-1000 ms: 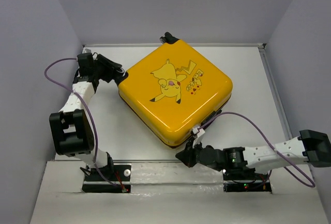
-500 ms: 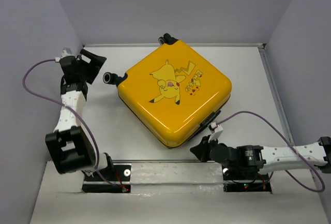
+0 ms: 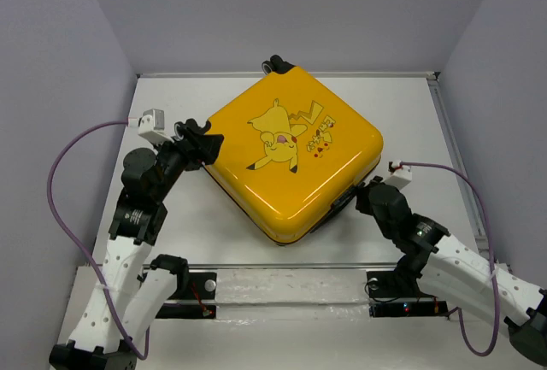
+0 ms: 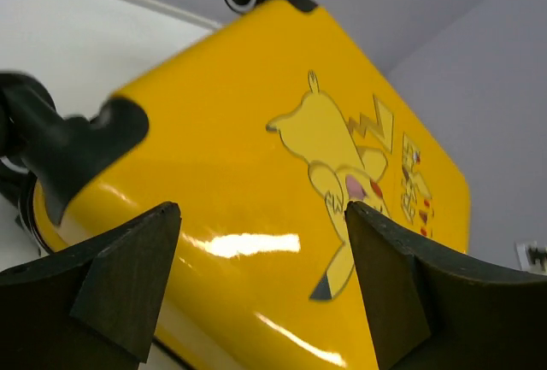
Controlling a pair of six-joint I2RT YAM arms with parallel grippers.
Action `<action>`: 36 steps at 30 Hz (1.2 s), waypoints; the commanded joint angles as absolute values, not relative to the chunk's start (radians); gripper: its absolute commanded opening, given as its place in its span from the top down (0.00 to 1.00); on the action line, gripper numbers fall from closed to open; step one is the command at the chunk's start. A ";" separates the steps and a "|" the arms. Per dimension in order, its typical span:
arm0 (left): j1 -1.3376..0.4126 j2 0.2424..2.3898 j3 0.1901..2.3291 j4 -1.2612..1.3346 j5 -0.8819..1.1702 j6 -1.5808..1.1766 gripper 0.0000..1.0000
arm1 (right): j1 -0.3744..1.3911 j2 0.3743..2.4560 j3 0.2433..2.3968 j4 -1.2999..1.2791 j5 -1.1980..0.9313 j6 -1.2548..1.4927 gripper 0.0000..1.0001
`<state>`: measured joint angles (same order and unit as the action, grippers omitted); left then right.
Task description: Pack the luggage
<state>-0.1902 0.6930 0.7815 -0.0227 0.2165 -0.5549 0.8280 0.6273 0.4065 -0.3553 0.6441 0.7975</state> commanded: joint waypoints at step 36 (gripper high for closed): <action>-0.822 0.847 0.750 -0.100 0.125 -0.449 0.23 | 0.748 1.006 0.396 0.453 -0.206 0.417 0.78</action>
